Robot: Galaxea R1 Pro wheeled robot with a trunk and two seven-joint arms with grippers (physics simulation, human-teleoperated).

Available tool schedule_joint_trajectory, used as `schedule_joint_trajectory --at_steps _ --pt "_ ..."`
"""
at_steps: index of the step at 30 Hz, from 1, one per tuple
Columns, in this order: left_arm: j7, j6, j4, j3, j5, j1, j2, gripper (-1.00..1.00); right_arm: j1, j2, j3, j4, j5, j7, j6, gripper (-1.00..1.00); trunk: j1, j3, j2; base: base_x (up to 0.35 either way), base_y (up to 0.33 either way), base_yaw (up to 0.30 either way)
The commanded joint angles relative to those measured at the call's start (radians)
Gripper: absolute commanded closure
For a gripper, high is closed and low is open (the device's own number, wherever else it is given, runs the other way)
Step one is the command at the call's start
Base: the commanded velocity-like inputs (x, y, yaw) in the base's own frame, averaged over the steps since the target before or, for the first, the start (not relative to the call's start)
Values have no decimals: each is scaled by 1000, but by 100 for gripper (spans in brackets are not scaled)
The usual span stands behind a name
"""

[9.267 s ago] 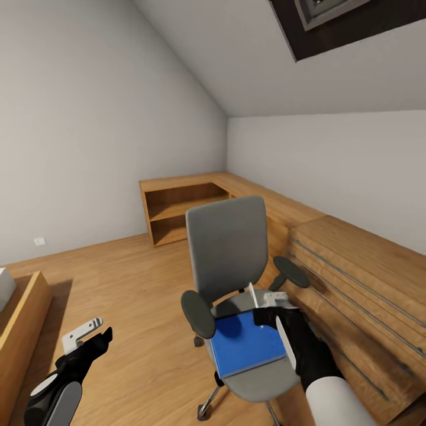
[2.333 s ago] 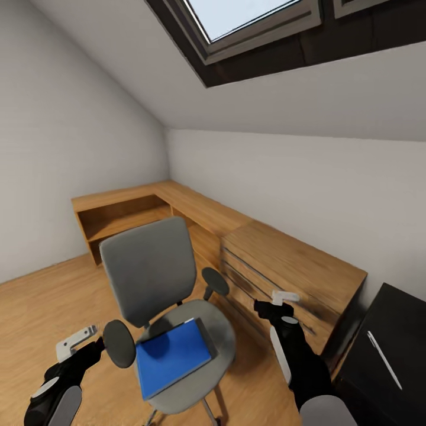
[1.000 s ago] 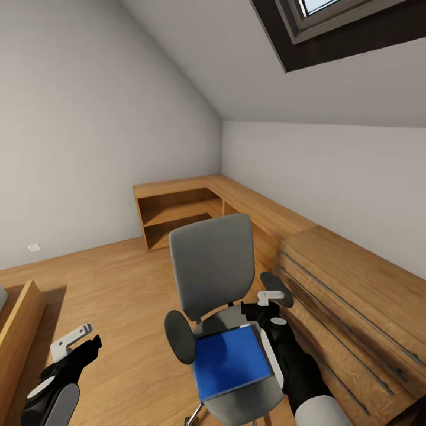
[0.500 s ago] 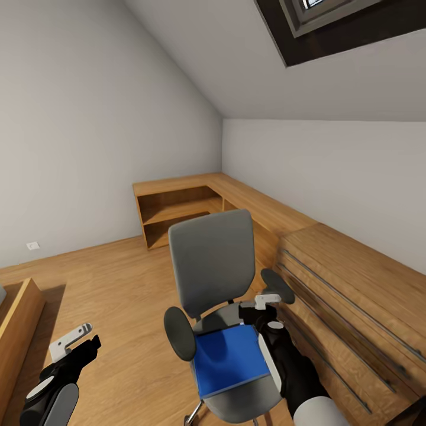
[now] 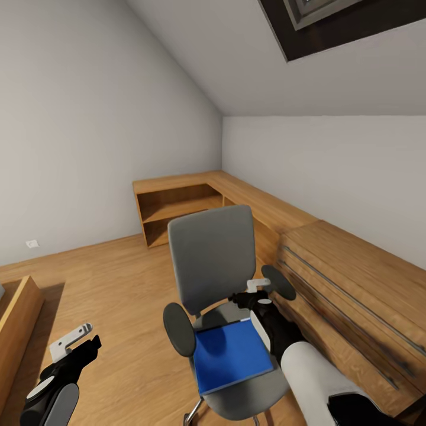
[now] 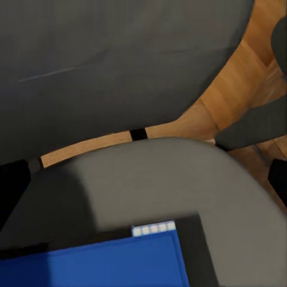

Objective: In the bedroom, organize the workspace by keeping the computer under the desk, ensuring the monitor is on the desk, placing the keyboard on the desk next to the monitor, placing the mouse on the desk next to the keyboard, moving the folder from the swivel chair onto the desk next to the mouse, stacking the notebook on top of the folder with the pen on top of the notebook, and positioning the swivel chair next to the desk.

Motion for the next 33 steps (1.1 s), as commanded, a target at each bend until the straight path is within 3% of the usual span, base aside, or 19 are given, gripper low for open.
schedule_joint_trajectory --at_steps 1,12,15,18,33 --pt "6 3 -1 0 8 -1 0 -100 -8 0 3 10 9 -4 2 -100 4 -4 -8 0 0 0" --pt "7 2 0 -2 7 -1 -10 -100 -38 0 -11 211 -7 -5 -120 -100 46 -39 -85 0 0 0" --pt "7 2 0 -2 6 -1 -21 -100 -38 0 -36 204 -77 -30 -121 -100 58 -48 -106 0 0 0" --pt "8 3 0 -2 6 -1 -24 -100 -37 -2 -45 139 -123 -51 -127 -100 69 -58 -127 0 0 0" --pt "8 4 18 -16 1 -1 -26 -100 -35 -3 -41 130 -123 -53 -160 -100 127 -105 -232 0 0 0"
